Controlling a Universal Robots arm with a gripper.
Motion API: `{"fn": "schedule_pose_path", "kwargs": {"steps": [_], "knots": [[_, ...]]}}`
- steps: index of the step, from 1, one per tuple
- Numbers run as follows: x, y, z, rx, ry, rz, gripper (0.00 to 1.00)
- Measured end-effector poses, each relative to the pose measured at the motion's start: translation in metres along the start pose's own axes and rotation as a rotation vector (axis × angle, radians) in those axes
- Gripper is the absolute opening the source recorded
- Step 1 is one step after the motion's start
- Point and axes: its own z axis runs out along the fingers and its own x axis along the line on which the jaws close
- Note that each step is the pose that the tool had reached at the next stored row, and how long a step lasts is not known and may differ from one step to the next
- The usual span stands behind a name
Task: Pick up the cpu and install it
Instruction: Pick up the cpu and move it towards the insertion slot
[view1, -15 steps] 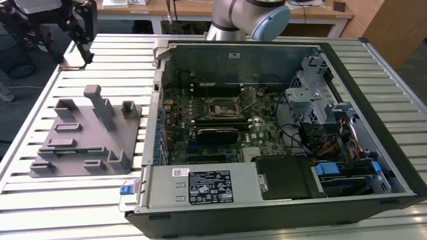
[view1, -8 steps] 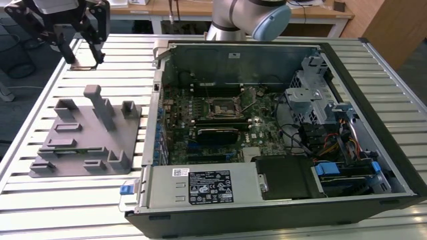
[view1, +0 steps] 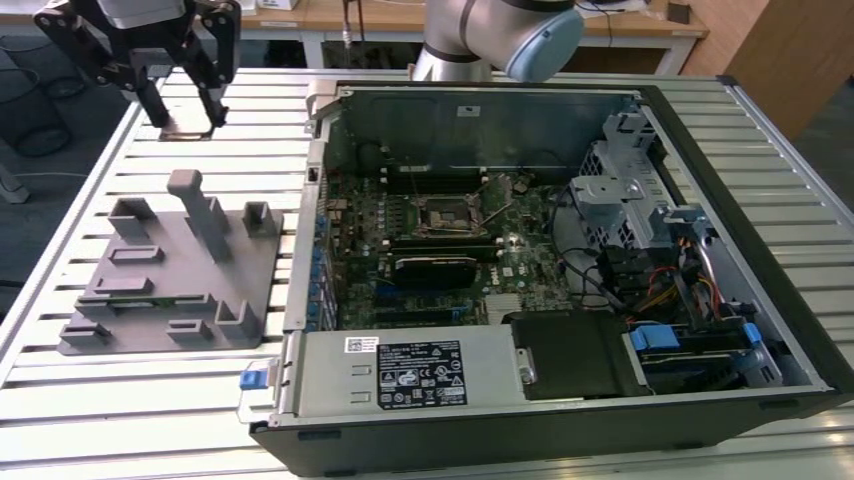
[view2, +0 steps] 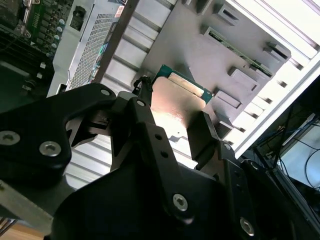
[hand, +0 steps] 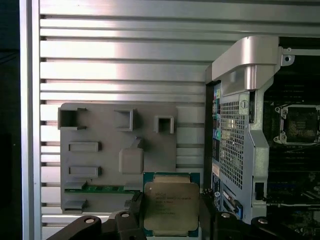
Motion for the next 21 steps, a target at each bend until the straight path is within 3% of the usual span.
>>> {"fn": "schedule_pose_path", "kwargs": {"steps": [21], "knots": [[-0.0269, 0.0012, 0.0007, 0.0000, -0.0001, 0.000, 0.53]]}}
